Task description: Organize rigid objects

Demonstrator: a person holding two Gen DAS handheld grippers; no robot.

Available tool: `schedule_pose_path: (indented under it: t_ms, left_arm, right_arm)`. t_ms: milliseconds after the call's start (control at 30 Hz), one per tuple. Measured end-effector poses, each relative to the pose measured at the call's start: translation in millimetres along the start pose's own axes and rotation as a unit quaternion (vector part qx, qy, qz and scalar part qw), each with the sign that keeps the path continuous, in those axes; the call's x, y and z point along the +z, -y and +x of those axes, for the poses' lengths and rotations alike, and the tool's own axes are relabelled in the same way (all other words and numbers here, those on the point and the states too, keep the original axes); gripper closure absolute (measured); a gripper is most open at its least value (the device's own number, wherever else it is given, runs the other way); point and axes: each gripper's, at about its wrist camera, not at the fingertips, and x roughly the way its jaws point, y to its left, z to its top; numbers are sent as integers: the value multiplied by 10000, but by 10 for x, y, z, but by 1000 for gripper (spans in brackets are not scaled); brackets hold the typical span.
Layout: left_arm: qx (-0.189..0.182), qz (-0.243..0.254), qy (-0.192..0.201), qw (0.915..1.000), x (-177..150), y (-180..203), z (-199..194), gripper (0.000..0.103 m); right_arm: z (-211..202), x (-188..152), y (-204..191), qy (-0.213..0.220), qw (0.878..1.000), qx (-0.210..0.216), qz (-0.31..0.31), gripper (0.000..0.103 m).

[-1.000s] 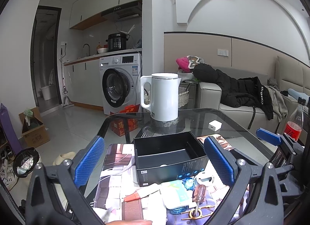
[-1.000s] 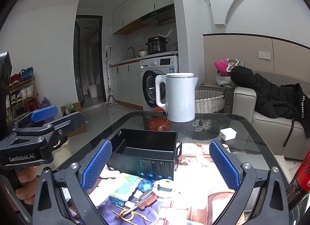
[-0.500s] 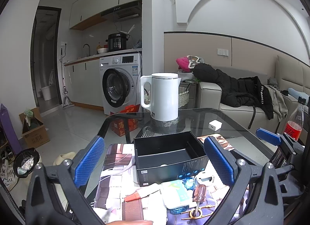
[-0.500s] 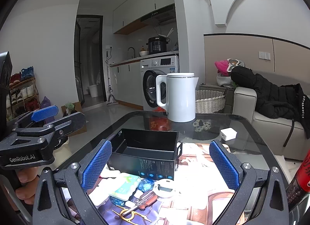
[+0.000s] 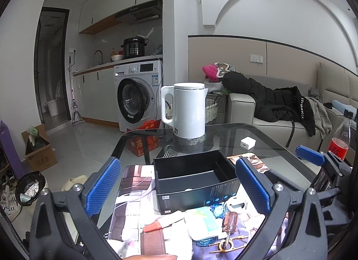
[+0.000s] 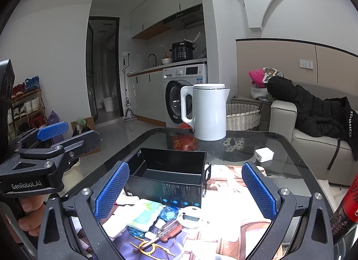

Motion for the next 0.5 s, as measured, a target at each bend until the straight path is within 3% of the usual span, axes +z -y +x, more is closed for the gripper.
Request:
schedule_pose_path:
  t_ms: [200, 500]
  left_arm:
    - [17, -7, -54, 10000, 13, -9, 33, 0]
    - [-54, -7, -495, 9988, -10, -20, 207, 0]
  right_arm:
    - [-12, -4, -4, 37, 10000, -76, -16, 0]
    - [147, -6, 122, -401, 9986, -328, 122, 0]
